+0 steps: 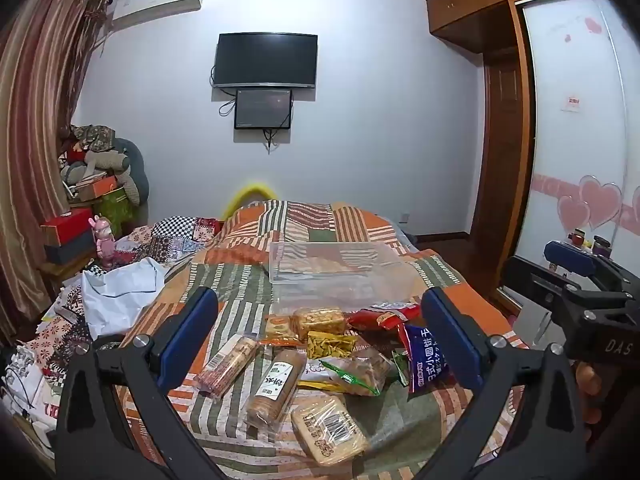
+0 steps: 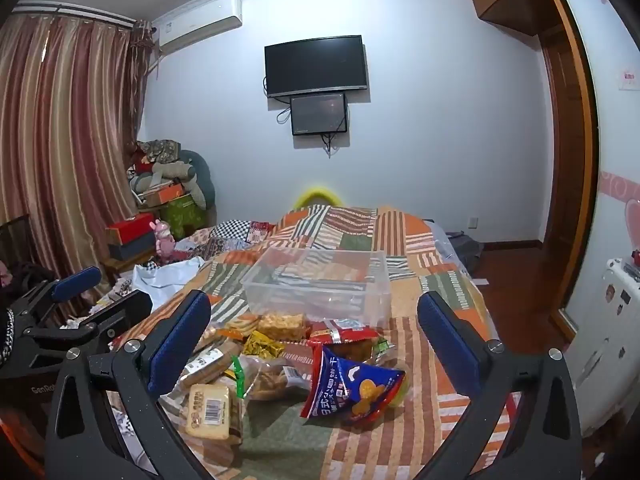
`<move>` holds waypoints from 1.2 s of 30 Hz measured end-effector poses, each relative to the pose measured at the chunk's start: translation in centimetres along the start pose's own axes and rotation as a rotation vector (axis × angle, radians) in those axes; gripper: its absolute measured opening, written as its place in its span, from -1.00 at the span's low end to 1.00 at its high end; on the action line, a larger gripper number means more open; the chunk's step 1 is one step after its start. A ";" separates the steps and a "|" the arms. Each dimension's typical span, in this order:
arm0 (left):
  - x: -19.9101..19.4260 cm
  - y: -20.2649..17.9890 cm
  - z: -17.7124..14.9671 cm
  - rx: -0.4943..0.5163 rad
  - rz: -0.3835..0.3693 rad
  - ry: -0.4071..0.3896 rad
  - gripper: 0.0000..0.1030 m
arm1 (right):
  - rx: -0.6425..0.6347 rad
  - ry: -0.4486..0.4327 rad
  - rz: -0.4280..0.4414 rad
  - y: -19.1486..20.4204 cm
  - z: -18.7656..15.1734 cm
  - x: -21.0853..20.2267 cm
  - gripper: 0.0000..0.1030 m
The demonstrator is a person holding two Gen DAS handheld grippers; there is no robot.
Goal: Organize snacks
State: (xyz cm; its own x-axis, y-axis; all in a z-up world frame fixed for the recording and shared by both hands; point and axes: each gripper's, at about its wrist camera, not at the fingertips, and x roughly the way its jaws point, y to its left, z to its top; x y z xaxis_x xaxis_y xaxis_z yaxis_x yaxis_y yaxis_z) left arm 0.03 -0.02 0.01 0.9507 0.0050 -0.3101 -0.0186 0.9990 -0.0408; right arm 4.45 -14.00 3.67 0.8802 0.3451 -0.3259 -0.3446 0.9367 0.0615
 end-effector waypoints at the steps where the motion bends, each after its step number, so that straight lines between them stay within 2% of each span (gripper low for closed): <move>1: 0.0 0.0 0.0 -0.001 0.001 -0.001 1.00 | -0.001 0.001 0.000 0.0 0.0 0.0 1.00; 6: 0.2 -0.1 0.1 0.000 0.014 0.000 1.00 | 0.000 0.005 0.001 0.1 -0.1 -0.2 1.00; 7: 0.3 -0.4 0.1 0.002 -0.006 -0.004 1.00 | 0.001 0.005 0.002 0.1 0.0 -0.3 1.00; 17: -0.3 -0.6 -0.1 0.025 -0.010 -0.015 1.00 | 0.011 0.009 0.008 0.1 0.0 -0.3 1.00; 36: 0.1 -0.1 0.1 0.002 -0.005 -0.004 1.00 | 0.016 0.018 0.019 0.1 -0.5 0.1 1.00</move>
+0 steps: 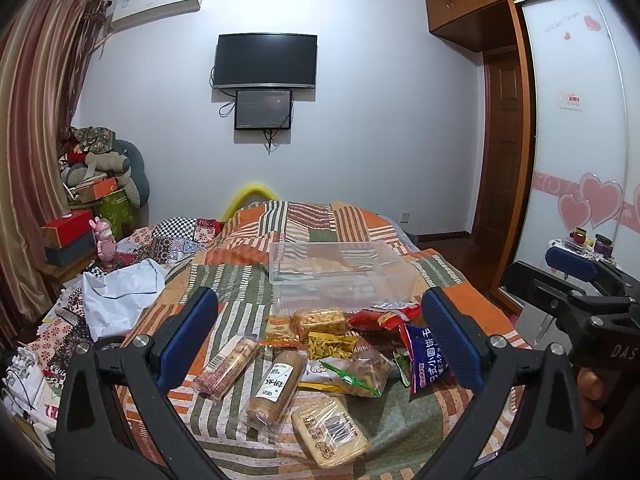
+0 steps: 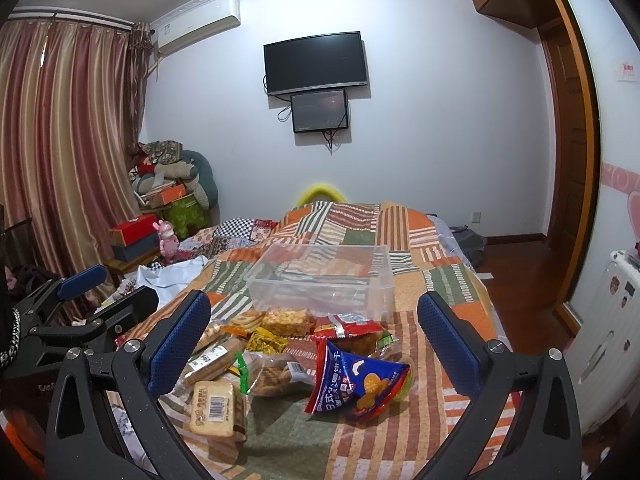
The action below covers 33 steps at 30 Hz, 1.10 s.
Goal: Organize snacks
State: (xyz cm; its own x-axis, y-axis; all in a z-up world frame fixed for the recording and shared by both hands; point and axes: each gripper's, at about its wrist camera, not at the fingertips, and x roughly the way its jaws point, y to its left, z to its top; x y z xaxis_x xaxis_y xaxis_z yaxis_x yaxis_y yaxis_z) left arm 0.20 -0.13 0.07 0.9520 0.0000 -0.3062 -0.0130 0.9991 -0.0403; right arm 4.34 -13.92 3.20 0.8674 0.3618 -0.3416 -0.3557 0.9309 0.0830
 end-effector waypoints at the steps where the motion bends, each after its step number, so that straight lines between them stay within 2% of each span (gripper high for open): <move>1: 0.0 0.0 0.0 -0.001 -0.001 0.001 1.00 | 0.001 0.001 0.002 0.0 0.0 0.1 1.00; 33: 0.2 0.5 0.0 -0.018 -0.001 0.004 1.00 | 0.008 0.009 0.011 0.2 -0.1 0.0 1.00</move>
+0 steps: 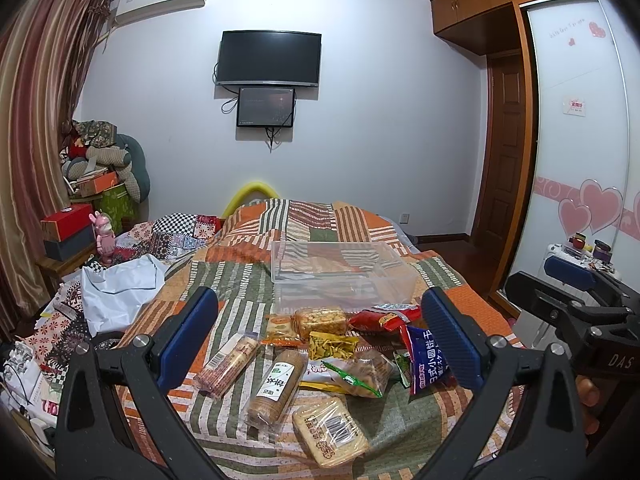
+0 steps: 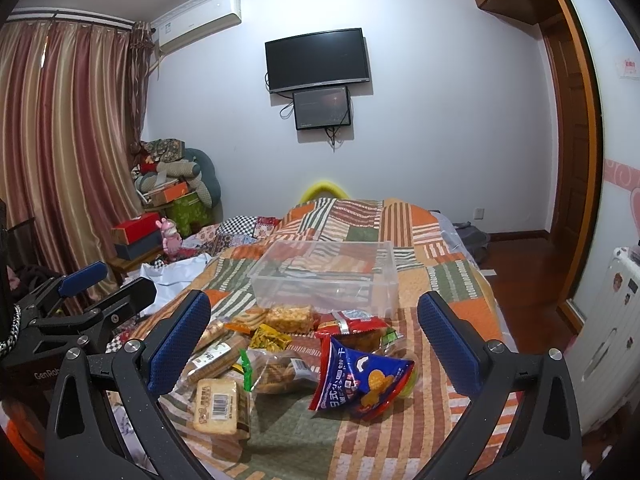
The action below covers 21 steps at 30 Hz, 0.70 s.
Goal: Organize snacks
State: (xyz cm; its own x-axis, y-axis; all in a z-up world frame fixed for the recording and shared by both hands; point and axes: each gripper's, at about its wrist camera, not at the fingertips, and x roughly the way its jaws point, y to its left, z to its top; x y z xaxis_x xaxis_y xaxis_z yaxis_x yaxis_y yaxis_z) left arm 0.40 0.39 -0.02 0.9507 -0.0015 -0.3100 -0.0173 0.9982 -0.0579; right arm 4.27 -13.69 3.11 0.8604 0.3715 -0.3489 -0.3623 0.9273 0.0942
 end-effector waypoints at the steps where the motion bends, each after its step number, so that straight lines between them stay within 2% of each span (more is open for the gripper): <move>1: 0.0 0.0 0.0 0.000 0.000 0.000 1.00 | 0.002 0.002 0.000 -0.1 0.0 0.1 1.00; 15: 0.1 0.2 -0.2 0.010 0.000 0.005 1.00 | 0.003 0.019 -0.005 -0.7 0.0 0.5 1.00; 21: 1.3 0.3 -0.5 0.023 -0.015 0.061 1.00 | 0.039 0.055 -0.009 -2.1 -0.1 1.1 1.00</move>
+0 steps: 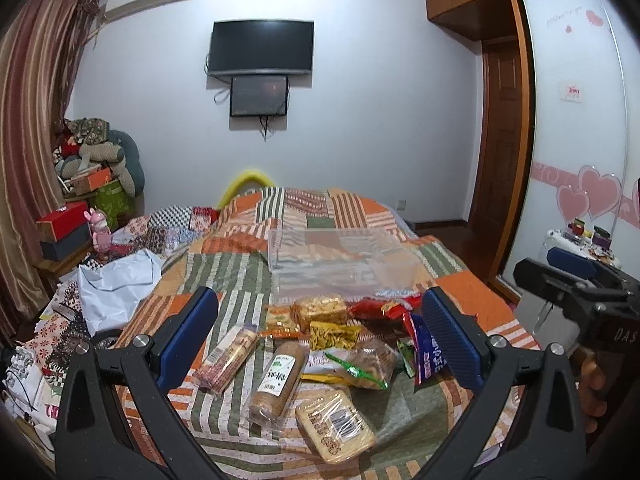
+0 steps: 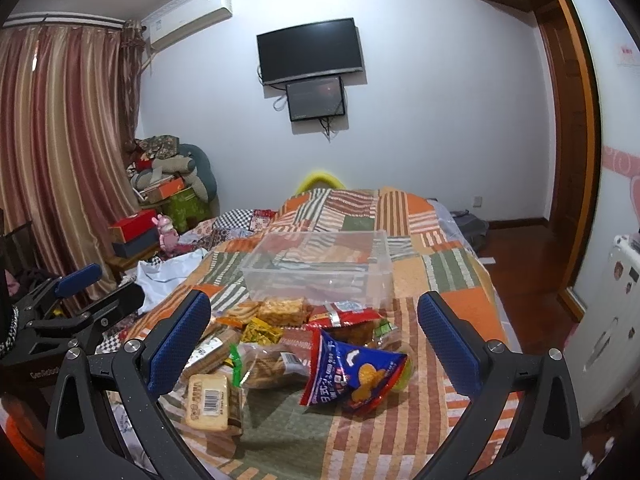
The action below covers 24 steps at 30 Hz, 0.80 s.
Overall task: Organize snacks
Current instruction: 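Grasp the cream bread loaf with left tool while right tool grasps blue cookie bag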
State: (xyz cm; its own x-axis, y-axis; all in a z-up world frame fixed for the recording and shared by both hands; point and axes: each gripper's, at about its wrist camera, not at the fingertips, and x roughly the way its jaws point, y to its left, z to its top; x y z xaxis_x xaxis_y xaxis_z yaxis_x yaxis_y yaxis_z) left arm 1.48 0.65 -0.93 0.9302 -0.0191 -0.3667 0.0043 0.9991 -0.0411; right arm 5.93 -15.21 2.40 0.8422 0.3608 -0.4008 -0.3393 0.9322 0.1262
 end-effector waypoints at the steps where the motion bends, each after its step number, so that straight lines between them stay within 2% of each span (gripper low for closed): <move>1: 0.3 0.1 -0.1 -0.002 -0.002 0.016 1.00 | 0.005 0.010 -0.003 -0.2 -0.1 0.1 1.00; 4: 1.2 0.5 -0.5 -0.011 -0.004 0.052 0.95 | 0.006 0.039 -0.017 -0.9 -0.5 0.6 1.00; 6: 2.1 0.6 -0.9 -0.008 0.002 0.091 0.72 | -0.009 0.055 -0.032 -1.0 -0.8 0.8 0.93; 9: 3.8 0.9 -1.6 -0.002 -0.009 0.176 0.55 | -0.036 0.097 -0.022 -1.2 -1.2 1.4 0.75; 13: 5.4 1.1 -2.8 -0.016 -0.030 0.259 0.51 | -0.054 0.162 -0.003 -1.6 -2.0 2.5 0.51; 19: 7.5 1.2 -4.9 -0.013 -0.056 0.379 0.50 | -0.030 0.264 0.023 -2.9 -3.4 4.1 0.50; 24: 9.1 1.2 -7.0 -0.016 -0.069 0.482 0.51 | -0.008 0.326 0.010 -3.9 -4.2 5.1 0.50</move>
State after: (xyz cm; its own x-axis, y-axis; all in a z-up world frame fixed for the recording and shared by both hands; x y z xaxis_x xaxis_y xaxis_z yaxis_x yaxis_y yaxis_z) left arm 7.43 1.37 -10.80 0.6522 -0.1044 -0.7508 0.0512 0.9943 -0.0938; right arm 9.80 -17.09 -3.96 0.6607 0.3406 -0.6690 -0.3513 0.9278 0.1254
